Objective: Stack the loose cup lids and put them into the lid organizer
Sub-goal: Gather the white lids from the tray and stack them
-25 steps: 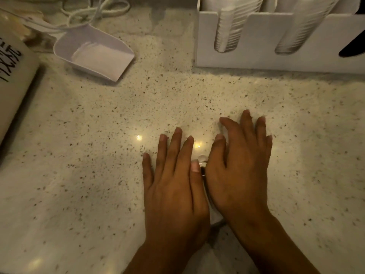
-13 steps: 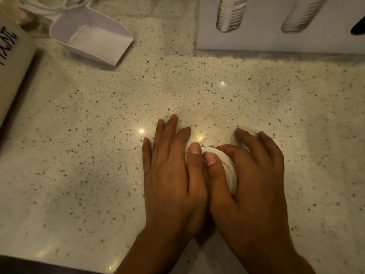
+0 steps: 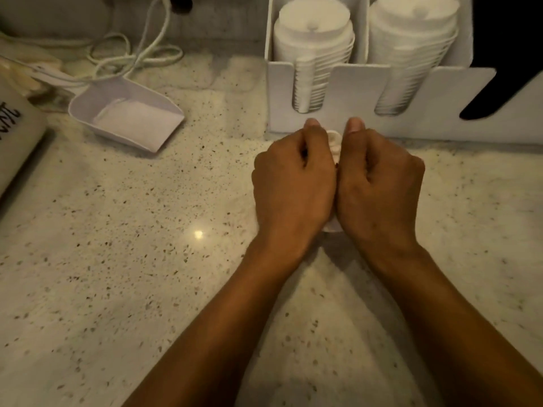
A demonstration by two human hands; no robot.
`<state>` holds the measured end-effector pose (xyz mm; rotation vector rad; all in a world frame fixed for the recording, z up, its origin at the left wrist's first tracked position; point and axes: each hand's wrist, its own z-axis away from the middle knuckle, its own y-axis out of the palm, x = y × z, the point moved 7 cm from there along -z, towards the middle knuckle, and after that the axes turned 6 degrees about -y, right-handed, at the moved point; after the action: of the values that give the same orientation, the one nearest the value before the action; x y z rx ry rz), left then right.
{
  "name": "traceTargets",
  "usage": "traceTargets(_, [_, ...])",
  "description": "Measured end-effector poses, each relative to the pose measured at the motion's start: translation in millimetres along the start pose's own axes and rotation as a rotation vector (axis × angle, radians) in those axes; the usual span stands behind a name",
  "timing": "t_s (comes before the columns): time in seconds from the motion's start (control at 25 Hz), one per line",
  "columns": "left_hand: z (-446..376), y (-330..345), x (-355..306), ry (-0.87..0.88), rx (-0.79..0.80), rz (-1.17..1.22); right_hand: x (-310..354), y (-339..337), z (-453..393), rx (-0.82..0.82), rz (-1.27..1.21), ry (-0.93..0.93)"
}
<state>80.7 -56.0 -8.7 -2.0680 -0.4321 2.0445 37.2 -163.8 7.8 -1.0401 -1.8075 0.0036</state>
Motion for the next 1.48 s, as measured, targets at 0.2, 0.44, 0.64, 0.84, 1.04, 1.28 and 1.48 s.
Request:
traceTargets(0.2, [-17,20,-6,0.163,-0.103,0.105,-22,-7,-13,-0.162,-0.047,-0.137])
traceTargets(0.44, [-8,23,3,0.105,-0.094,0.18,-30,-10,-6,-0.134,-0.004,-0.132])
traceTargets(0.64, [-2,29,10,0.033,-0.014,0.266,-62,-18,-15,-0.255,-0.148,0.273])
traceTargets(0.84, [-5,20,12,-0.066,-0.138,0.199,-57,-1,-10,-0.11,-0.316,0.493])
traceTargets(1.04, [-17,9,28,-0.367,-0.172,0.36,-43,15,-18,0.307,-0.48,0.356])
traceTargets(1.28, [-28,13,33,-0.461,-0.029,0.433,-44,21,-16,0.595,-0.509,0.304])
traceTargets(1.48, [-26,20,27,-0.312,0.181,0.506,-51,12,-19,0.53,-0.528,0.329])
